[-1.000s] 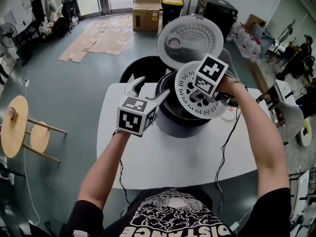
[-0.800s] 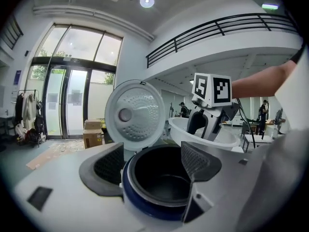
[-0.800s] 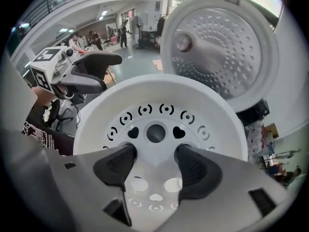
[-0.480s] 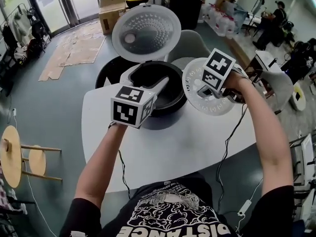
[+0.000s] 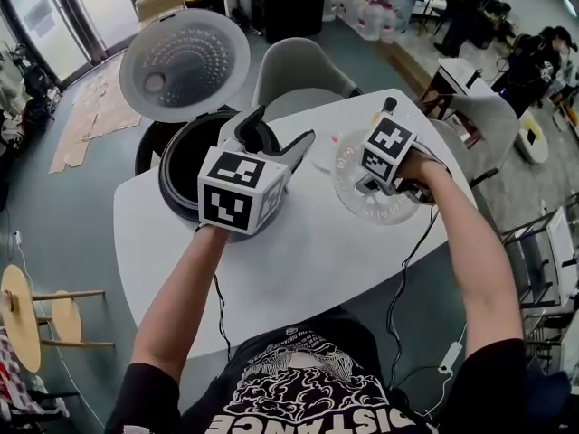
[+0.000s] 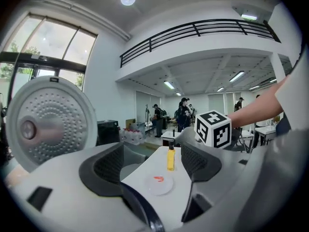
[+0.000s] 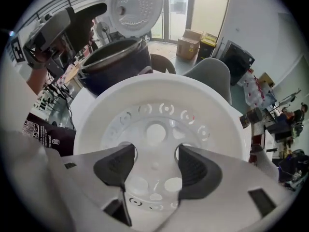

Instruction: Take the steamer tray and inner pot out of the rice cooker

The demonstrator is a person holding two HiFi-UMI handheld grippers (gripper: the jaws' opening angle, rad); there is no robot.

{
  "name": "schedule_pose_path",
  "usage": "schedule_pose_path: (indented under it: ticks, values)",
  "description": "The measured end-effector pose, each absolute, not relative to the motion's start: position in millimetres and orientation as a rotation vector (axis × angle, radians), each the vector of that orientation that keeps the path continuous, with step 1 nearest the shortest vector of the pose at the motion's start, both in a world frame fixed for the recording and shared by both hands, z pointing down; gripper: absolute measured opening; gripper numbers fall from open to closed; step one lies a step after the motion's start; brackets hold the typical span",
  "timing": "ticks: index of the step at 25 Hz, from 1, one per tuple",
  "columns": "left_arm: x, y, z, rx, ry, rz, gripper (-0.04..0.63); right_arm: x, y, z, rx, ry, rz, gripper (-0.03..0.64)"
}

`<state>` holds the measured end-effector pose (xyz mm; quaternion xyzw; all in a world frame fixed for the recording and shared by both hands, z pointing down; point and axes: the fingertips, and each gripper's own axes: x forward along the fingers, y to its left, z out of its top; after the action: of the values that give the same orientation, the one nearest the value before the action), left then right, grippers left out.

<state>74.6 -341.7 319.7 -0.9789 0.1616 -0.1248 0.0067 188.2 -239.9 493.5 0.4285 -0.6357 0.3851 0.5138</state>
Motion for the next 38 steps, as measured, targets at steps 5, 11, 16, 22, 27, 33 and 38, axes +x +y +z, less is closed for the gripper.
schedule_pose_path:
  ticks: [5, 11, 16, 22, 27, 33, 38]
  values:
    - [175, -304, 347, -3.061, 0.432, -0.435, 0.362, 268, -205, 540, 1.037, -1.517, 0.983, 0.299]
    - [256, -281, 382, -3.044, 0.414, -0.519, 0.362, 335, -181, 604, 1.001, -1.508, 1.019, 0.299]
    - [316, -271, 432, -3.046, 0.460, -0.582, 0.362, 385, -167, 662, 0.948, -1.495, 1.005, 0.301]
    - [356, -274, 479, -3.042, 0.512, -0.702, 0.362, 423, -175, 689, 0.924, -1.492, 0.962, 0.301]
    - [374, -282, 500, -3.041, 0.565, -0.767, 0.362, 443, -183, 703, 0.929, -1.491, 0.944, 0.302]
    - [374, -289, 503, -3.047, 0.621, -0.779, 0.362, 441, -184, 703, 0.890, -1.508, 0.901, 0.304]
    - [371, -289, 508, -3.047, 0.644, -0.796, 0.362, 440, -185, 702, 0.910, -1.509, 0.888, 0.305]
